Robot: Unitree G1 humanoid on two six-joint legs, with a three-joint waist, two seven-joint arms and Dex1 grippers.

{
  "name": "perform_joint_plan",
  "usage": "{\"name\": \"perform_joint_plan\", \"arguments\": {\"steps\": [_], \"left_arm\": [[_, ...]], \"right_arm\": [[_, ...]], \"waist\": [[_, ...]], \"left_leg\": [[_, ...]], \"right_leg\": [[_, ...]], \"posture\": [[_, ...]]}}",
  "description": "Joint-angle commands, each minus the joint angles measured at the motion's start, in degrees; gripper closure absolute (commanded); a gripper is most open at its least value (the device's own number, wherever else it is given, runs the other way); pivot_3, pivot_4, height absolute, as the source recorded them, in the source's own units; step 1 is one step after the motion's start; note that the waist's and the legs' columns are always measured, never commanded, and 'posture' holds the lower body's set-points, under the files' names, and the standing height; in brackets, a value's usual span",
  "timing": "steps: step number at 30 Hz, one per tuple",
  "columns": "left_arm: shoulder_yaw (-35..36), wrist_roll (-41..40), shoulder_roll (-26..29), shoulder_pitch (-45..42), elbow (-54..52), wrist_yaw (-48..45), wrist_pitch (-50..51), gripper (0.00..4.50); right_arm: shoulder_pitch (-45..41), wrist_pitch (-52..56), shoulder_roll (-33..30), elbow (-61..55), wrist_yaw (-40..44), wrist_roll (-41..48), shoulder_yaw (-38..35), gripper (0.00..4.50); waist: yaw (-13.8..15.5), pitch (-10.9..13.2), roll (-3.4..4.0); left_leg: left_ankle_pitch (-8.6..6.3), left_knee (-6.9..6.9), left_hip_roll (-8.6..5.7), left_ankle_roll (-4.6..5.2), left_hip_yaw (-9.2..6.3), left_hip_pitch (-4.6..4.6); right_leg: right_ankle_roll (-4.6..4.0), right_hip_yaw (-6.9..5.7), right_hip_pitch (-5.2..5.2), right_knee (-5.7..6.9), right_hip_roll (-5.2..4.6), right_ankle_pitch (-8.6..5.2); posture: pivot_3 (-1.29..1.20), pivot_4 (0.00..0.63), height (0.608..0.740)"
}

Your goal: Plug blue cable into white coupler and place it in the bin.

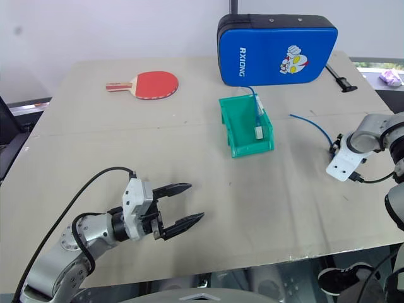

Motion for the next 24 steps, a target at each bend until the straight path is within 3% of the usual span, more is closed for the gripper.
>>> {"name": "perform_joint_plan", "arguments": {"steps": [1, 2, 3, 5, 8, 9, 10, 12, 15, 17, 20, 24], "left_arm": [[0.3, 0.1, 0.1, 0.3, -2.7, 0.7, -0.5, 0.0], [0.3, 0.1, 0.1, 0.4, -2.7, 0.8, -0.5, 0.0], [0.2, 0.1, 0.0, 0.5, -2.6, 0.8, -0.6, 0.0], [0.0, 0.2, -0.1, 0.6, -2.4, 0.7, -0.8, 0.0], [-0.2, 0.5, -0.2, 0.1, -1.4, 0.3, -1.2, 0.0], [-0.3, 0.5, -0.3, -0.1, -1.1, 0.2, -1.2, 0.0], [-0.5, 0.5, -0.3, -0.5, -0.7, 0.0, -1.3, 0.0], [-0.7, 0.6, -0.4, -0.9, -0.1, -0.3, -1.4, 0.0], [-0.7, 0.6, -0.6, -2.4, 1.5, -0.6, -1.5, 0.0], [-0.8, 1.2, -0.6, -3.2, 2.5, -0.7, -1.9, 0.0], [-0.8, 2.1, -0.5, -4.0, 4.0, -1.3, -2.7, 0.0], [-1.0, 2.9, -0.4, -5.0, 5.6, -2.3, -3.6, 0.0]], "right_arm": [[0.5, -4.0, 1.4, 1.1, -2.0, -0.8, 1.6, 3.75], [0.3, -4.9, 1.4, 1.2, -1.3, 0.4, 0.9, 4.25], [0.1, -5.8, 1.3, 0.9, -0.4, 1.7, 0.1, 4.43], [0.0, -8.2, 0.7, 0.2, 3.1, 5.9, -2.2, 4.43], [4.2, -8.0, -0.3, -4.0, 22.0, 27.7, -10.2, 4.43], [8.3, -2.1, -1.5, -11.4, 30.4, 38.5, -12.3, 4.43], [15.1, 14.3, -4.0, -27.4, 38.6, 54.1, -14.6, 4.43], [24.2, 37.8, -7.2, -49.4, 47.1, 72.5, -18.6, 4.43], [32.8, 67.5, -8.1, -73.3, 42.6, 83.5, -23.2, 4.43], [35.8, 81.6, -6.3, -82.7, 37.9, 87.1, -24.2, 4.43], [36.6, 94.3, -0.9, -88.8, 32.3, 88.0, -22.8, 4.43], [33.7, 102.6, 10.6, -86.2, 25.6, 85.3, -19.6, 4.43]], "waist": [[0.1, 0.0, -0.06], [0.1, -0.1, -0.08], [0.2, -0.1, -0.08], [0.2, -0.1, -0.08], [0.1, -0.1, -0.07], [0.0, -0.1, -0.06], [0.1, -0.1, -0.06], [0.2, -0.1, 0.02], [0.4, 0.2, 0.69], [0.8, 0.2, 0.81], [1.6, 0.2, 0.68], [1.6, 0.2, 0.64]], "left_leg": [[0.0, 0.0, -0.01, 0.0, -0.01, 0.02], [0.01, 0.02, -0.02, -0.01, -0.03, 0.04], [0.01, 0.03, -0.02, -0.01, -0.09, 0.07], [0.02, 0.03, 0.02, -0.01, -0.22, 0.08], [0.02, -0.04, 0.11, -0.01, -0.28, 0.07], [0.02, -0.05, 0.15, -0.01, -0.27, 0.07], [0.02, -0.07, 0.18, -0.01, -0.29, 0.07], [0.01, -0.1, 0.36, 0.0, -0.44, -0.02], [-0.03, -0.16, 0.46, 0.0, -0.62, -0.09], [-0.03, -0.16, 0.46, 0.0, -0.7, -0.22], [-0.02, -0.09, 0.45, -0.01, -0.64, -0.21], [0.0, 0.03, 0.39, -0.02, -0.36, -0.19]], "right_leg": [[0.0, 0.0, 0.02, 0.01, -0.01, 0.0], [-0.01, -0.02, 0.02, 0.06, 0.0, 0.01], [-0.01, -0.07, 0.06, 0.11, 0.02, 0.01], [-0.03, -0.16, 0.09, 0.13, 0.1, 0.02], [-0.05, -0.21, 0.08, 0.13, 0.19, 0.03], [-0.06, -0.19, 0.08, 0.13, 0.2, 0.03], [-0.06, -0.18, 0.08, 0.12, 0.19, 0.03], [0.0, -0.19, 0.08, 0.08, -0.03, 0.07], [0.17, -0.41, -0.03, 0.16, -0.1, 0.17], [0.07, -0.56, -0.17, 0.19, -0.09, 0.11], [-0.07, -0.68, -0.17, 0.18, 0.04, 0.02], [0.05, -0.58, -0.18, 0.14, 0.27, -0.03]], "posture": [[0.0, 0.15, 0.74], [0.0, 0.15, 0.74], [0.0, 0.15, 0.74], [0.0, 0.15, 0.74], [0.0, 0.15, 0.74], [0.0, 0.15, 0.74], [0.0, 0.15, 0.74], [0.0, 0.15, 0.74], [0.0, 0.15, 0.74], [0.0, 0.15, 0.74], [0.0, 0.15, 0.74], [0.0, 0.15, 0.74]]}}
